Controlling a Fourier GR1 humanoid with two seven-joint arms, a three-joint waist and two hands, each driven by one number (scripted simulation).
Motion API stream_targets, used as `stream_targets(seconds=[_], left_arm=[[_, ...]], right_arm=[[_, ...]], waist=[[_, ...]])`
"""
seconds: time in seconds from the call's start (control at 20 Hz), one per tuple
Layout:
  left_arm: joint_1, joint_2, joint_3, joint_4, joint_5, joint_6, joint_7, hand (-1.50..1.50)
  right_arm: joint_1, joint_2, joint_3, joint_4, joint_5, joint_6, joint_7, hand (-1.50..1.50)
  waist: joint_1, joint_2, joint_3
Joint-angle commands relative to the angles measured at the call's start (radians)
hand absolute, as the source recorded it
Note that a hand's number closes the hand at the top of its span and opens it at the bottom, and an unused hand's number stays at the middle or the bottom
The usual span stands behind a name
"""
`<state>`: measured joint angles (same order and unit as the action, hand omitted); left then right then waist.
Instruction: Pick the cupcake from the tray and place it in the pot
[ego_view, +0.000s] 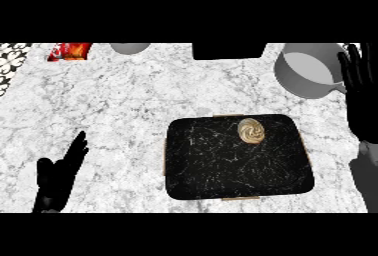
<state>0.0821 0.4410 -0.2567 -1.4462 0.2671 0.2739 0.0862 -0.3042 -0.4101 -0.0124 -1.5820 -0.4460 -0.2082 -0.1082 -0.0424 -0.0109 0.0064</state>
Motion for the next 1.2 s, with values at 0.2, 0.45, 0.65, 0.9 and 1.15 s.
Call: stream_targets(seconds=[0.2,0.45,0.65,0.9,1.15], left_arm=[[-0.046,0.111,0.103,-0.023,-0.066,0.058,-0.035,0.00],[-0.033,0.125,0.109,-0.034,-0.064,0.052,-0.034,0.00],[-0.027,0.126,0.096,-0.070,-0.065,0.037,-0.027,0.00],[-0.036,0.121,0.092,-0.058,-0.077,0.029,-0.038,0.00],[-0.077,0.130,0.104,-0.053,-0.068,0.015,-0.001,0.00]], right_arm=[[0.302,0.079,-0.031,0.138,0.125,-0.388,0.202,1.50],[0.442,-0.101,0.028,0.224,0.516,-0.640,0.135,-1.50],[0.515,0.057,0.157,0.128,0.694,-0.897,0.178,-1.50],[0.623,0.093,0.289,0.027,0.909,-0.902,0.424,-1.50],[0.530,0.009,0.249,-0.043,1.037,-0.654,0.738,-1.50]], waist=[[-0.018,0.008,-0.009],[-0.008,0.013,-0.022],[0.025,0.004,-0.015],[0.037,0.011,-0.018],[0.055,0.018,-0.018]])
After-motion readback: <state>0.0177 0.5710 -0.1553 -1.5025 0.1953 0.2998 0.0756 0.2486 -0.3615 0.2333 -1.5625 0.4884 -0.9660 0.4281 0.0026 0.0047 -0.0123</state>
